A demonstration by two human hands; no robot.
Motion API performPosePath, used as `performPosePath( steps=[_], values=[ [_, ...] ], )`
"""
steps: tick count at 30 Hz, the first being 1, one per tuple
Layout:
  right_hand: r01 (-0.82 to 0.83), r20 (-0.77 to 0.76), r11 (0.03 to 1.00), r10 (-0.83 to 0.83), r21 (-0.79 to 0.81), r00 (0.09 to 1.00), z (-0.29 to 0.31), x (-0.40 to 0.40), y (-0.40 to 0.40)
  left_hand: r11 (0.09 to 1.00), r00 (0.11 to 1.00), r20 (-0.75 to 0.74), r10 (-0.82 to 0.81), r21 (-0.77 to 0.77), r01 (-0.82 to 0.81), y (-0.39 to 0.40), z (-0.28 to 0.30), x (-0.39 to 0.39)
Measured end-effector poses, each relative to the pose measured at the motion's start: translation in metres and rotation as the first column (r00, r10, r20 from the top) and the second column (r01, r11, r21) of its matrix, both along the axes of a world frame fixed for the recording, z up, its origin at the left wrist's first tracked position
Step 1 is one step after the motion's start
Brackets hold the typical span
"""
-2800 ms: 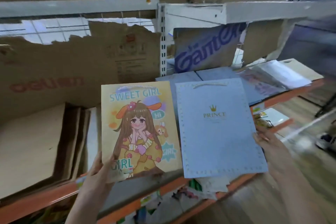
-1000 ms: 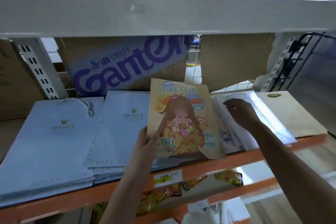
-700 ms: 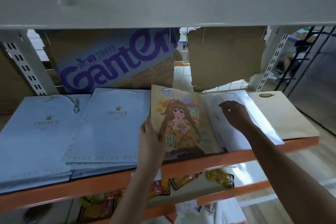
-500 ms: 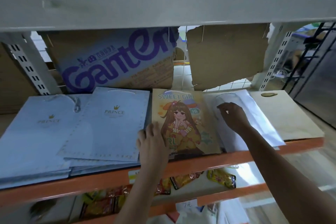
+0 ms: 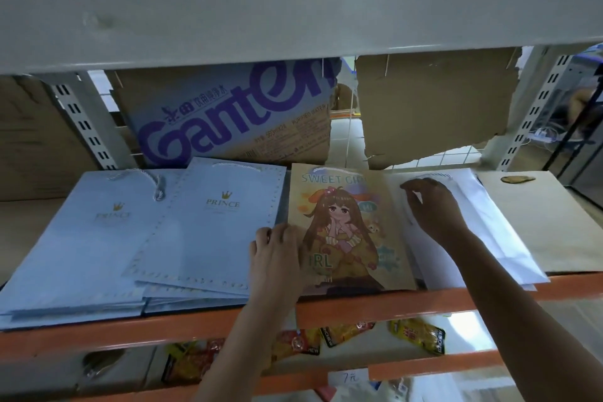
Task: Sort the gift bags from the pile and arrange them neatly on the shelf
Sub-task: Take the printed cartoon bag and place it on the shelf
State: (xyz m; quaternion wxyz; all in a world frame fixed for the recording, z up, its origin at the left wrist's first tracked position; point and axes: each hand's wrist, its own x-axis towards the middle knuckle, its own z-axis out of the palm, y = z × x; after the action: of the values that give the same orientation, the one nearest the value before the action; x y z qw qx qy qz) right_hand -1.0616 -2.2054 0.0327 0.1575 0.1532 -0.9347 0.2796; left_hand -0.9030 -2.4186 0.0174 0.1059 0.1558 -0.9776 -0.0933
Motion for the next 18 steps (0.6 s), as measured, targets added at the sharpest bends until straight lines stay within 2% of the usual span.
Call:
performPosePath(
  steps=[3,9,13,18],
  values=[
    [-0.045,-0.036,0.998,0.047,0.04,0.998,0.009,0.002,-0.03,1.0,1.0,-0.011,0.018,-0.014,-0.018,-0.024,0.016,-0.004],
    [-0.266,-0.015,0.953,0.271,0.147,0.962,0.02,0.023,-0.122,0.986,0.996,-0.067,0.06,-0.151,-0.069,-0.106,0.039,0.016],
    [-0.417,-0.004,0.893,0.424,0.172,0.906,0.024,0.057,-0.199,0.969,0.991,-0.068,0.116,-0.213,-0.128,-0.175,0.046,0.057],
    [-0.55,0.043,0.828,0.549,0.109,0.835,0.023,0.115,-0.304,0.927,0.971,-0.065,0.229,-0.29,-0.238,-0.271,0.049,0.135]
  ],
)
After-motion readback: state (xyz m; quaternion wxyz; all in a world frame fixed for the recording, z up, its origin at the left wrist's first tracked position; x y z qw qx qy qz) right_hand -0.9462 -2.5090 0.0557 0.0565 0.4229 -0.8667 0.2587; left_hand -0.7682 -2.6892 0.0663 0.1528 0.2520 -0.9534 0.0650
